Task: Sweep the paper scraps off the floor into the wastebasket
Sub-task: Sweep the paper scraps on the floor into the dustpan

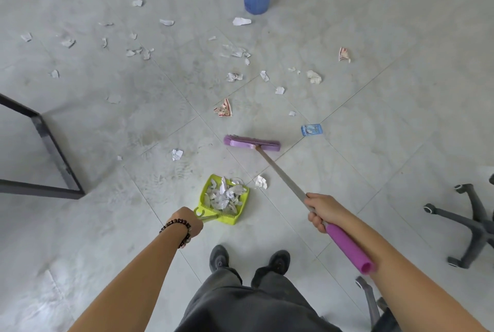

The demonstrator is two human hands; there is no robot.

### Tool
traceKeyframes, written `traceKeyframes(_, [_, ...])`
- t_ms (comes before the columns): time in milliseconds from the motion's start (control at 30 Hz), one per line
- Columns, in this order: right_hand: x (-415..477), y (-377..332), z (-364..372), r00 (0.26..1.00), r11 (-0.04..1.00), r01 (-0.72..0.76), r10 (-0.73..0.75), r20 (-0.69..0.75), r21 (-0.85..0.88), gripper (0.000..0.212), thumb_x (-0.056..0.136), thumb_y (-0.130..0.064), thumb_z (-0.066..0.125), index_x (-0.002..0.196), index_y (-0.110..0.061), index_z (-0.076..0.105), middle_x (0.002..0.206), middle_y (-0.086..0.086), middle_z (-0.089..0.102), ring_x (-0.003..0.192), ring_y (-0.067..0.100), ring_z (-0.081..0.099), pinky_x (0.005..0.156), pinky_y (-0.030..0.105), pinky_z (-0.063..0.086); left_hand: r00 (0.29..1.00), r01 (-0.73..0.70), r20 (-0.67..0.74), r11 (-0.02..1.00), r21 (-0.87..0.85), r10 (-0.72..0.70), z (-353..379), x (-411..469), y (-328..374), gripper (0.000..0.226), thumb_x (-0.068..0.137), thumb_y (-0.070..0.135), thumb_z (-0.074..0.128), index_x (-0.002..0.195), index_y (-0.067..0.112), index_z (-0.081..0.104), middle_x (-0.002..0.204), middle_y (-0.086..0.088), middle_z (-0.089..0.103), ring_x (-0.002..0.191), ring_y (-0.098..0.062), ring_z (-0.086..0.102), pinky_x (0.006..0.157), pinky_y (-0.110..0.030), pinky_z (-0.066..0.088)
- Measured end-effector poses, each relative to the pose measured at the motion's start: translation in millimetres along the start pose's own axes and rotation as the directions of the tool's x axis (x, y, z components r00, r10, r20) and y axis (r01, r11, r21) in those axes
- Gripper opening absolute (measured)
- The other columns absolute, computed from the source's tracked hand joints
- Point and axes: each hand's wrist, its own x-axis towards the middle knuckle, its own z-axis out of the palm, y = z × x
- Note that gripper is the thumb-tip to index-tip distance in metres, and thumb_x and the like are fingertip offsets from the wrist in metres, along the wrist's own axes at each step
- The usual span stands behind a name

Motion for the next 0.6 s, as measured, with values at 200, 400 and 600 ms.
traceKeyframes(200, [12.0,-0.3,19.0,0.995,0.999,0.039,-0.035,-0.093,0.036,0.013,0.089,-0.008,0.036,0.085,-0.012,0.047,0.051,0.007,0.046,0.036,0.015,0.038,0.038,0.020,0.033,0.999,-0.049,-0.001,0.991,0.120,0.050,-1.5,-8.7,-3.8,0.017,0.086,0.006,0.038,0.088,0.008,0.055,0.065,-0.005,0.050,0.048,-0.017,0.046,0.041,-0.021,0.038])
traceKeyframes(400, [-7.9,29.0,49.8,0.997,0.989,-0.077,0.077,0.006,0.128,0.019,0.093,-0.008,0.031,0.100,-0.007,0.049,0.049,0.005,0.044,0.035,0.014,0.038,0.035,0.020,0.034,0.997,-0.058,-0.037,0.981,0.187,0.066,24.5,-5.7,-5.8,0.014,0.085,0.012,0.045,0.089,0.013,0.058,0.077,-0.001,0.056,0.068,-0.018,0.056,0.051,-0.022,0.043])
traceKeyframes(600, [-38.7,30.5,37.2,0.912,0.929,-0.331,0.269,0.310,0.168,0.010,0.095,-0.015,0.044,0.087,-0.010,0.047,0.048,-0.004,0.039,0.032,0.004,0.035,0.029,0.014,0.031,0.998,-0.035,-0.045,0.988,0.148,0.042,27.0,-7.3,0.1,0.018,0.082,0.013,0.046,0.092,0.011,0.061,0.074,-0.001,0.057,0.067,-0.019,0.058,0.053,-0.022,0.045])
